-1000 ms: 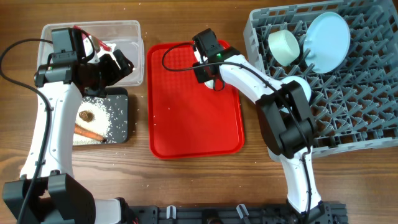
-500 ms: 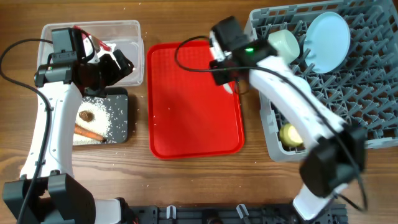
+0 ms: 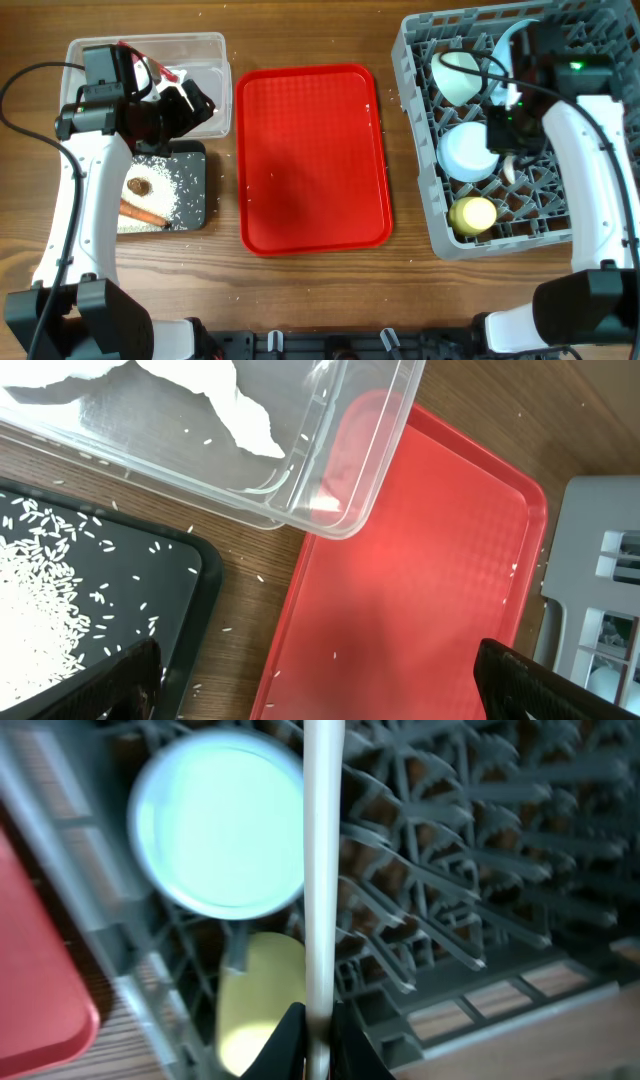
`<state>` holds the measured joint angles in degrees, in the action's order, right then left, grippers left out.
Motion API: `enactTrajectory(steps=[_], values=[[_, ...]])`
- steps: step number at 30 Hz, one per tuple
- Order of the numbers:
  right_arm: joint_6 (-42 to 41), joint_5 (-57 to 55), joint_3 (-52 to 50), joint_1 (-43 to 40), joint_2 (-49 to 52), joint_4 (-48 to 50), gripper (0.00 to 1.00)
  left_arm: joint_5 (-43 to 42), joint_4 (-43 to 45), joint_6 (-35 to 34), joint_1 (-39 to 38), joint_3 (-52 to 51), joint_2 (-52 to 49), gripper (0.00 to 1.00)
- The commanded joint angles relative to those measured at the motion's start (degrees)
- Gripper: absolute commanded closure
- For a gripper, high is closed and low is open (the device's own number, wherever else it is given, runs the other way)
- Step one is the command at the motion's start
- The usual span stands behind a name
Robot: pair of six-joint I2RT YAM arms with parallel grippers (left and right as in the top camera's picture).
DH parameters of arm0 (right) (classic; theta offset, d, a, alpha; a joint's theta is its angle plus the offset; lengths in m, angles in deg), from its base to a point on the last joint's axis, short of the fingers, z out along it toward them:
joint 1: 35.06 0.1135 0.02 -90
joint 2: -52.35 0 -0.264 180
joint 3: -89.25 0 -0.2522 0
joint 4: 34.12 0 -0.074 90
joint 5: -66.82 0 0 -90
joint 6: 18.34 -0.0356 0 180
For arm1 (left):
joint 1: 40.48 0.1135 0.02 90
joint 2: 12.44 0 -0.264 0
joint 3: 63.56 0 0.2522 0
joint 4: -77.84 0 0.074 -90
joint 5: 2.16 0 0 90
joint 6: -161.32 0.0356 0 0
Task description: Sort waste into correct bins and load items into the dishwasher rack
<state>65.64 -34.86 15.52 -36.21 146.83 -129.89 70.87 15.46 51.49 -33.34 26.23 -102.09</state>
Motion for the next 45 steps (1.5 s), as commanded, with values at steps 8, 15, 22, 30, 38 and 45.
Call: enactTrajectory(steps=[8,15,22,30,38,45], values=[[-4.42,-2.49,-4.15,-11.45,-0.92,6.34,0.38,0.35,0.13,-0.28,0.07,0.11,1.25,0.00],[0.02,7.85,-2.80,-10.97,-1.84,9.55,0.12,0.35,0.13,-0.28,0.07,0.11,1.25,0.00],[1.68,10.97,-0.55,-0.48,-18.69,12.83,0.00,0.35,0.13,-0.28,0.07,0.11,1.25,0.00],[-4.50,16.90,-0.59,0.59,-25.31,11.61,0.00,0.35,0.13,-0.28,0.07,0.11,1.25,0.00],[3.06,16.70,-13.94,0.59,-30.80,36.30,0.00,0.35,0.13,-0.28,0.07,0.11,1.25,0.00],[2.84,16.70,-63.12,0.59,-58.69,83.91,0.00,0.35,0.13,-0.28,0.07,0.11,1.25,0.00]])
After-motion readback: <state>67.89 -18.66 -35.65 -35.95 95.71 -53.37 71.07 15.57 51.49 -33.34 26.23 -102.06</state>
